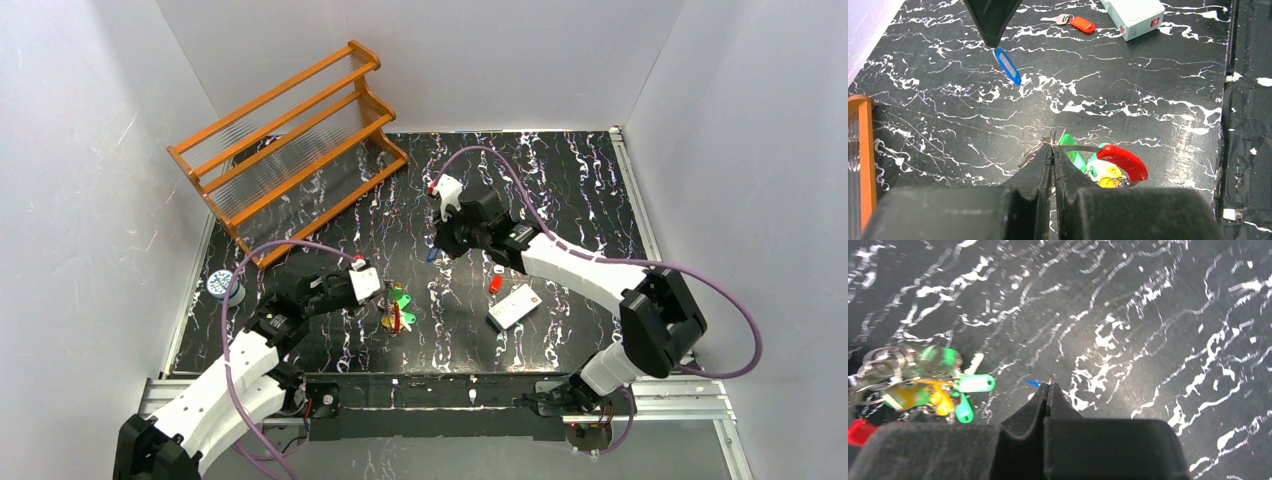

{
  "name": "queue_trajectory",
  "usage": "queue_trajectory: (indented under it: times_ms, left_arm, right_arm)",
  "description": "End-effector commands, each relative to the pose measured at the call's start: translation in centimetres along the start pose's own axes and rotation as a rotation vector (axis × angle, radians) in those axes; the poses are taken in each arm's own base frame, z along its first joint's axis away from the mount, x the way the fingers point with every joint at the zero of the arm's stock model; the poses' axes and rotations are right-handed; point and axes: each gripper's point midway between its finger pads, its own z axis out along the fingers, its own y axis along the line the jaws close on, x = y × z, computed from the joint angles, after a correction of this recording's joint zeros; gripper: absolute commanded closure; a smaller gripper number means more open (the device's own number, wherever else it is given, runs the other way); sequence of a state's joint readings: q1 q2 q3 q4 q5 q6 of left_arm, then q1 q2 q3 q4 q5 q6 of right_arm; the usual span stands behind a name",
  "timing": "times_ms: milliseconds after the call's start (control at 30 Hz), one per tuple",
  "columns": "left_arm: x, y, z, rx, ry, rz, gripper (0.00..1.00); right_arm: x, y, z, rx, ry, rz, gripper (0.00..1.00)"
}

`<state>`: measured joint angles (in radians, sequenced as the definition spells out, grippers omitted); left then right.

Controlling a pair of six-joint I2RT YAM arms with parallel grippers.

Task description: Put the keys on the keyring

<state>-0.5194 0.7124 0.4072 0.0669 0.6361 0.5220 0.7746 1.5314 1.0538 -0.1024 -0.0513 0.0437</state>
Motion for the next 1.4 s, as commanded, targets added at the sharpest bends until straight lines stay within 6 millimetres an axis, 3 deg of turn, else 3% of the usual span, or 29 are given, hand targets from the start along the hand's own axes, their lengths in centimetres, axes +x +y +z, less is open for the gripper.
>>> queue_trajectory:
  times_ms: [0, 400, 633, 967, 1367]
  left_arm:
    - [-0.6, 1.1, 0.0, -0.037, 0.019, -0.032, 1.00]
    - [0.1, 2.2, 1.1, -0.126, 0.013, -0.267, 1.00]
    - [-1.3, 2.2, 1.4, -0.091, -0.044, -0.207, 1.00]
    - [-2.8, 1.1, 0.9, -0.021, -0.101, -0.102, 1.00]
    - [-3.1, 1.0, 0.7, -0.025, -0.119, -0.088, 1.00]
  right_arm:
    - [-3.6, 2.9, -1.8, -0.152, -0.160, -0.067, 0.99]
    - [-3.6, 4.9, -2.6, -0.270, -0.241, -0.119, 0.99]
    - [-3.7, 5.9, -3.7, -0.321, -0.273, -0.141, 0.99]
    - [-3.4, 10.5, -6.4, -0.617, -0.302, -0.262, 0.99]
    - [-2.8, 12.4, -7.2, -0.772, -0.274, -0.290, 0.99]
